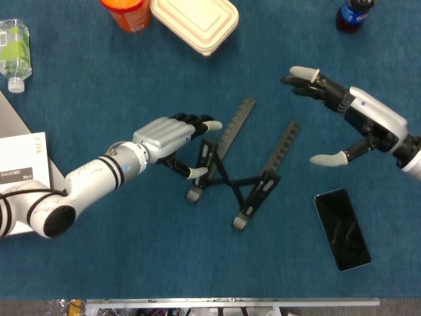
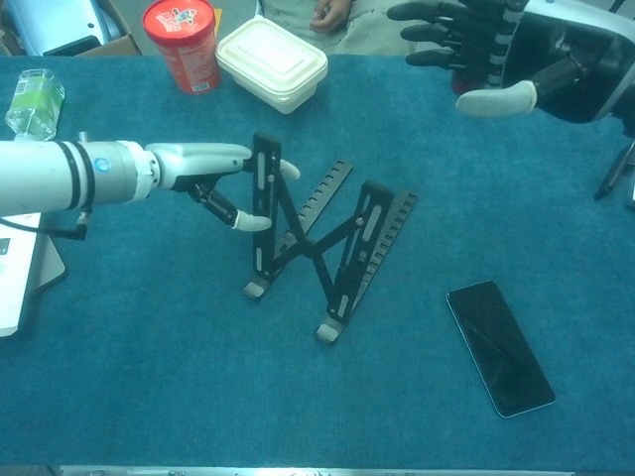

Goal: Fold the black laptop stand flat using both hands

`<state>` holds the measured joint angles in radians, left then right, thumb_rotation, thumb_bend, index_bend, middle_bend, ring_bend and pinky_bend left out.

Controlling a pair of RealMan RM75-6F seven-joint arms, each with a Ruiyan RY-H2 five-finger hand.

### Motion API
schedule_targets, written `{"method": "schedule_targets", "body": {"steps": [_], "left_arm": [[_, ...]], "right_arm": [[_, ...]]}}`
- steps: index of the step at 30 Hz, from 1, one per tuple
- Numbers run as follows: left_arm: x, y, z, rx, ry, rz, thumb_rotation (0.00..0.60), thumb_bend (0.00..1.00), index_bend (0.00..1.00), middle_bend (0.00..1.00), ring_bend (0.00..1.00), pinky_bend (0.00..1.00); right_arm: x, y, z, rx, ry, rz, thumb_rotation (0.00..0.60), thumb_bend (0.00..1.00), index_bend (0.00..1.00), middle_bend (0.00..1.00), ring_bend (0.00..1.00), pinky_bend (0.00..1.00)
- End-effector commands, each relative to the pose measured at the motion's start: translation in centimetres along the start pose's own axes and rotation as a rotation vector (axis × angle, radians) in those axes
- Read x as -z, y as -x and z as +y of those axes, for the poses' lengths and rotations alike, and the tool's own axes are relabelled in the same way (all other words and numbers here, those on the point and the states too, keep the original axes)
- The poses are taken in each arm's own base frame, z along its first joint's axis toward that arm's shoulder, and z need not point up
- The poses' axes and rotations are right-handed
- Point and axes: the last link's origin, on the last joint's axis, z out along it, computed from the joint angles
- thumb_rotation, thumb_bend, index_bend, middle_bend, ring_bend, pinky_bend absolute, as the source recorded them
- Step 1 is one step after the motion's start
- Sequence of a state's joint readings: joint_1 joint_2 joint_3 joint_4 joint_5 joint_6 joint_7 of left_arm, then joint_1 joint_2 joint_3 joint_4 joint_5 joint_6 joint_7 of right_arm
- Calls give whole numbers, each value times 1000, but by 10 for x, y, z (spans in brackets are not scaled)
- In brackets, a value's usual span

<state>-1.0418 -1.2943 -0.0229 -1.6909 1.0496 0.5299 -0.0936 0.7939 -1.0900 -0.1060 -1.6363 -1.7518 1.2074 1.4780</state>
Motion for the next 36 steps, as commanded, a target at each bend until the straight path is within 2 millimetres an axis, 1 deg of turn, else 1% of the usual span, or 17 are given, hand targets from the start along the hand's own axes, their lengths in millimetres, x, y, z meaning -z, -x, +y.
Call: {"method": "schedule_targets", "body": {"steps": [1,7,10,11,12,14,16,17,18,21,24,26,30,31,33,35,36], "left_arm": [[-8,-5,2,-37,-1,23,349,284,0,0,0,0],[-8,-12,2,-58,-10,49,359,284,0,0,0,0],[3,-20,0,-86,-15,88,365,284,0,0,0,0],[6,-21,-1,-93,-16,94,379,284,0,0,0,0],[10,-22,-2,-100,-18,101,398,284,0,0,0,0],[19,-22,-5,-118,-23,110,487,284,0,0,0,0],[27,-22,-10,-128,-30,117,560,284,0,0,0,0],[31,-21,-12,-132,-34,121,592,284,0,0,0,0],[34,-21,-14,-136,-38,126,600,284,0,0,0,0],[44,-18,-21,-132,-49,163,600,284,0,4,0,0],[50,-11,-28,-126,-50,196,600,284,16,58,12,21],[51,-6,-33,-139,-52,202,600,284,32,101,40,68],[51,4,-42,-211,-48,223,600,284,62,144,56,75],[50,7,-43,-231,-45,235,600,284,90,165,71,75],[46,12,-47,-296,-41,258,600,284,190,226,113,100],[43,16,-50,-362,-42,274,600,284,247,259,143,145],[42,17,-51,-386,-43,283,600,284,255,265,151,156]], "right_arm": [[1,0,-1,3,-1,4,600,106,0,83,0,58],[1,-1,-4,22,-8,10,600,106,0,83,0,47],[1,-1,-5,54,-5,10,600,106,0,83,0,47],[1,-1,-5,68,-2,8,600,106,0,83,0,47],[1,-1,-4,84,3,7,600,106,0,83,0,47],[1,0,0,127,20,-1,600,106,0,83,0,47],[1,1,5,173,43,-11,600,106,0,83,0,47],[0,3,6,176,46,-7,600,106,0,83,0,47],[-1,3,8,202,56,-8,600,106,0,83,0,47],[0,6,16,331,93,-36,600,106,0,83,0,47],[1,8,23,478,117,-60,600,106,0,83,0,47],[2,11,29,546,131,-75,600,106,0,83,0,47],[6,17,42,691,172,-113,600,106,0,83,0,47],[7,18,45,733,178,-122,600,106,0,83,0,47],[9,21,53,816,192,-146,600,106,0,82,0,47],[11,24,61,885,208,-171,600,106,0,77,0,47],[12,25,64,918,212,-179,600,106,0,75,0,47]]}}
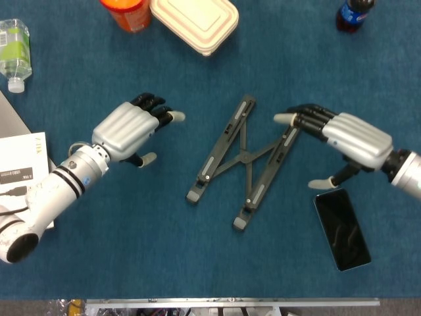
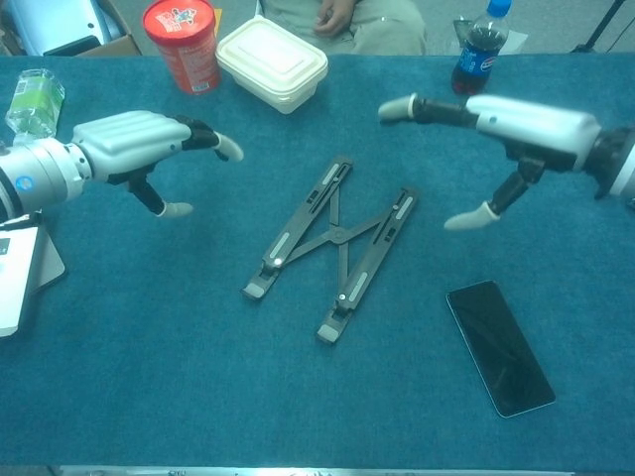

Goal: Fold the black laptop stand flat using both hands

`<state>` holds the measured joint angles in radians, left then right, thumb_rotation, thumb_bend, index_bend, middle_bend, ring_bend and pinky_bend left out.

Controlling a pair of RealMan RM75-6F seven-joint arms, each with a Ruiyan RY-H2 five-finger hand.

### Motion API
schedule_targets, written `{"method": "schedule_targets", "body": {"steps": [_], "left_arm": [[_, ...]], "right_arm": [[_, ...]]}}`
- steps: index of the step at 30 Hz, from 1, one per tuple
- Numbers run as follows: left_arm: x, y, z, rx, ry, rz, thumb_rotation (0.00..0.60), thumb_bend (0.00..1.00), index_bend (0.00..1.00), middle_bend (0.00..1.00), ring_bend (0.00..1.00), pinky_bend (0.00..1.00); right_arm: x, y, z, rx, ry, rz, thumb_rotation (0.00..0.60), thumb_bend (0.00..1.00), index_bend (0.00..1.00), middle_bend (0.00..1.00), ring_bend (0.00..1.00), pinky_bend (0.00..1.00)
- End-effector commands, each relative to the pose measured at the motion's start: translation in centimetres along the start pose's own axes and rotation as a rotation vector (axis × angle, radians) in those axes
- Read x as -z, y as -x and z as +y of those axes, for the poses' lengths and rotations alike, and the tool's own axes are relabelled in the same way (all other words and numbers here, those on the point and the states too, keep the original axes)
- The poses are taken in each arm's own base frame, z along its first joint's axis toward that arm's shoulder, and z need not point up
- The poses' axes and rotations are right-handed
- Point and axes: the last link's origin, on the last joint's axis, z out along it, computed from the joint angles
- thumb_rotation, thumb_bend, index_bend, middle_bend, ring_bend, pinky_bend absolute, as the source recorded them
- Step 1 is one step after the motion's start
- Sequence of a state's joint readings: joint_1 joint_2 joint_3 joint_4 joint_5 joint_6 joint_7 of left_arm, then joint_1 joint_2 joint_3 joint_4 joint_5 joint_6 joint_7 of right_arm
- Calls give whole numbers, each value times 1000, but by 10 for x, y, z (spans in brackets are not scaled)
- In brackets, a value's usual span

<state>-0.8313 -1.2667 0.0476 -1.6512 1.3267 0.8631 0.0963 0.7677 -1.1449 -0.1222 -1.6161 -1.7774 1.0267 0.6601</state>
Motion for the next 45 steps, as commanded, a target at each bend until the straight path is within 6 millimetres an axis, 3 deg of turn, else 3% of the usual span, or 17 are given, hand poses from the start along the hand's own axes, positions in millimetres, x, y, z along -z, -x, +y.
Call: {"method": "schedule_targets", "body": {"steps": [1,7,13,20,27,36,45], "left_arm": [[-2,12,-3,-107,2,40,600,284,256,268,153,159],[-4,14,-6,-215,-1,108,600,284,234,264,155,159],[-2,18,-8,-202,-14,119,600,284,210,244,148,159],[-13,27,-7,-175,-1,121,600,284,0,68,38,158],[-27,38,3,-104,3,69,600,284,0,3,0,124],[-48,51,1,-79,-22,9,600,284,0,0,0,96],[-55,59,2,-14,-35,-38,600,284,0,0,0,81]], "right_arm": [[2,23,11,173,32,-64,600,106,0,74,0,47],[2,35,25,323,66,-96,600,106,0,68,0,47],[-5,46,35,412,76,-100,600,106,0,67,0,47],[-15,54,42,534,71,-79,600,106,0,67,0,39],[-21,61,45,570,69,-45,600,106,0,67,0,36],[-26,66,45,656,-4,57,600,106,0,15,0,21],[-34,81,53,690,-35,53,600,106,0,0,0,0]]}}
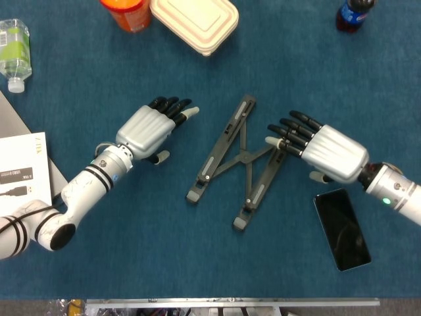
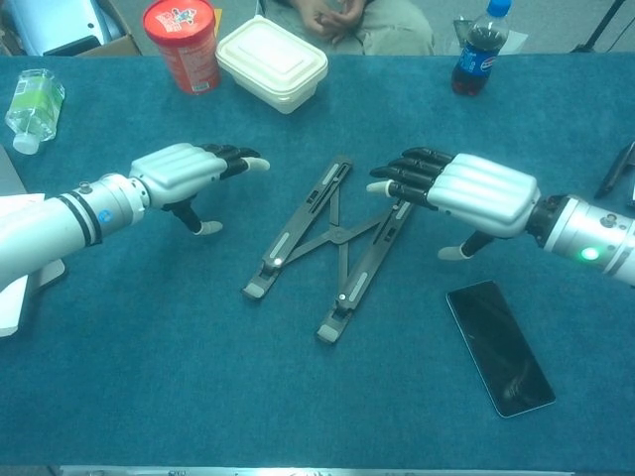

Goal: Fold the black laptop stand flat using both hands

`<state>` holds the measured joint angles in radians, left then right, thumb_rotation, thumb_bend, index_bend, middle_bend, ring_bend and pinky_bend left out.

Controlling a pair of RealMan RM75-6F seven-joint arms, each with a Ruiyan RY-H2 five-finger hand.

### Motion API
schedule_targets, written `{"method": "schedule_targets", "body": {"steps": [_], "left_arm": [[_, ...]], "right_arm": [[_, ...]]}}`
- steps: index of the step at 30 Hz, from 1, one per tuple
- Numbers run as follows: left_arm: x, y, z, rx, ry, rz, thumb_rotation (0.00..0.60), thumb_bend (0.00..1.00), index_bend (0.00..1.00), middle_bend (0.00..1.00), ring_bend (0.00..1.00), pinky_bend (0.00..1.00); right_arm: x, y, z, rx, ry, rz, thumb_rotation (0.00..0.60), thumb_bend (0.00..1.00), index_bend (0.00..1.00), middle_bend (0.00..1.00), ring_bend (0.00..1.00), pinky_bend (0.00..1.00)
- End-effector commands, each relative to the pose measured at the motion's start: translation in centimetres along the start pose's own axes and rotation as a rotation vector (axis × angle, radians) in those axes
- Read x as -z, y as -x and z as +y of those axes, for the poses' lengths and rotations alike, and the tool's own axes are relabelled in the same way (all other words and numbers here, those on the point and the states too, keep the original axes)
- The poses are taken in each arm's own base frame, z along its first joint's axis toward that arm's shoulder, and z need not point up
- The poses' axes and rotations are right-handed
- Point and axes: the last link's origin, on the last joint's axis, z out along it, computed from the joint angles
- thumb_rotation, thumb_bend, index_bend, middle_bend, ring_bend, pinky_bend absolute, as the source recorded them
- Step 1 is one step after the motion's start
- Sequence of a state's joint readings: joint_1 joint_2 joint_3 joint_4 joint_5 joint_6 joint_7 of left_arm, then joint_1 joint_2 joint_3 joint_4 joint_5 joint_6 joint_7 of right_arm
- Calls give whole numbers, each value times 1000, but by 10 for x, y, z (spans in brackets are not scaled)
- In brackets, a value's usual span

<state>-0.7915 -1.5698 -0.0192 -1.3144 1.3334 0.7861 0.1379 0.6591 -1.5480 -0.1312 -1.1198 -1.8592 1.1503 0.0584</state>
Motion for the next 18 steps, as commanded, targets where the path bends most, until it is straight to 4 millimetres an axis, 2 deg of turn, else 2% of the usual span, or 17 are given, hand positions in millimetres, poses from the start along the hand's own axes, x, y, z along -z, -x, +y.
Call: {"method": "schedule_targets", "body": {"steps": [1,18], "left_arm": [[-1,2,3,26,2,-26,600,284,0,0,0,72],[-6,7,18,148,7,-117,600,284,0,0,0,70]], "right_arm": [[-2,6,-2,19,-19,-1,600,106,0,0,0,0],[-23,22,-1,39,-40,48,600,106,0,0,0,0]]}}
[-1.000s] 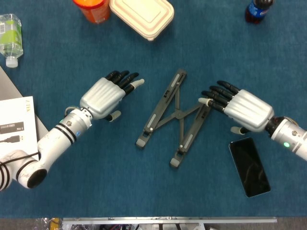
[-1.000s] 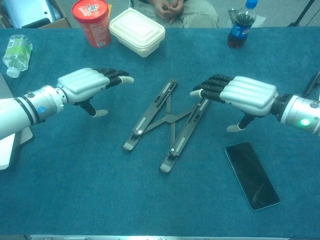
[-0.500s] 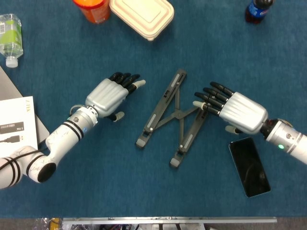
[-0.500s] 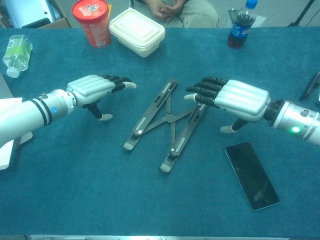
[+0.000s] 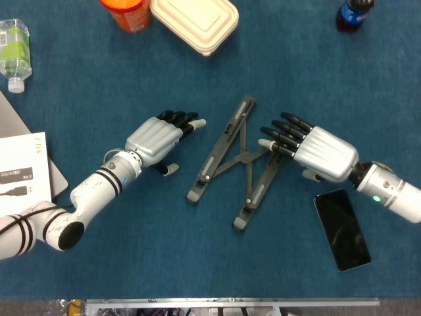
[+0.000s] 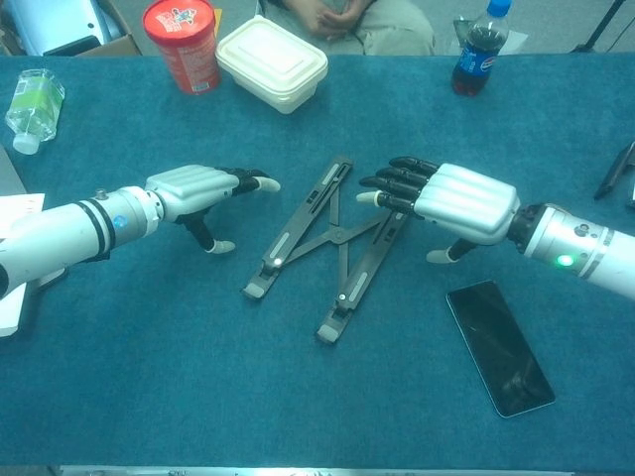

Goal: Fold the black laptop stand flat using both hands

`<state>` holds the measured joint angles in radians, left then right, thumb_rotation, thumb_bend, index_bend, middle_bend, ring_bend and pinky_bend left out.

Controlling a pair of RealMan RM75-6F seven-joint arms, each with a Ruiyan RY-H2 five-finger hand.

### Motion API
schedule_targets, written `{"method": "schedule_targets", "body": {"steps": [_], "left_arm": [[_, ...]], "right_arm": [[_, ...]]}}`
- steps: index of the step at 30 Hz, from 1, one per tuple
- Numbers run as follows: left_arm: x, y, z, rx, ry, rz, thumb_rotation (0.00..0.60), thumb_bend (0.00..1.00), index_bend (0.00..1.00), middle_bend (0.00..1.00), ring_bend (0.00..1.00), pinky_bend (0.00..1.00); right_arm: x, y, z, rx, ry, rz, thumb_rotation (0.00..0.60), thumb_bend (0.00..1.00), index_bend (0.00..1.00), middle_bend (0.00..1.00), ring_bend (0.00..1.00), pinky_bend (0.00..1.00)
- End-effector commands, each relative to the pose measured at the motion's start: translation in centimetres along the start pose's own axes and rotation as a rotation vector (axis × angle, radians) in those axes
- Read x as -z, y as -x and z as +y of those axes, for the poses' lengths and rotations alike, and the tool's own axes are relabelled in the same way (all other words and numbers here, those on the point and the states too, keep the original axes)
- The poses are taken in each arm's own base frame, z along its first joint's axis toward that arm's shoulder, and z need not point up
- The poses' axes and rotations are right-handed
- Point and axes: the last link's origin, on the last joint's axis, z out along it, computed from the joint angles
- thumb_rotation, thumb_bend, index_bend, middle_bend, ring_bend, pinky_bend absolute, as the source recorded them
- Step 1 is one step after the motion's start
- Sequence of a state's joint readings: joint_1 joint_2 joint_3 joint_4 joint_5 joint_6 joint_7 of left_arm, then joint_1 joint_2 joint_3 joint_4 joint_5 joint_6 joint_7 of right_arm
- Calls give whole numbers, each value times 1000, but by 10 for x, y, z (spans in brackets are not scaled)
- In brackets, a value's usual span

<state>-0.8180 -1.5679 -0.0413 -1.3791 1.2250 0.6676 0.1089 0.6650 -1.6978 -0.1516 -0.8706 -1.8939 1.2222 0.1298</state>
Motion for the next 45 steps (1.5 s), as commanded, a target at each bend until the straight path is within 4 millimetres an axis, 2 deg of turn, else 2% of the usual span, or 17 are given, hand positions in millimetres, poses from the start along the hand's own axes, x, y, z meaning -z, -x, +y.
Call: {"method": "schedule_targets", "body": {"steps": [1,5,20,45], "left_arm": [[-1,0,1,13,-1,-9,600,285,0,0,0,70],[-2,-1,0,39,-6,-21,600,284,0,0,0,70],[-3,-1,-3,100,-14,-60,600,284,0,0,0,70],[-1,0,-3,193,-10,-117,600,284,0,0,0,70]], "right_arm": [[-7,1,-3,-6,-12,17,600,107,0,0,0,0],[-15,3,-4,-6,-24,24,600,147,0,0,0,0],[-35,11,-8,-6,-34,24,600,155,0,0,0,0],[-51,7,-2,-6,-11,54,600,164,0,0,0,0]]}}
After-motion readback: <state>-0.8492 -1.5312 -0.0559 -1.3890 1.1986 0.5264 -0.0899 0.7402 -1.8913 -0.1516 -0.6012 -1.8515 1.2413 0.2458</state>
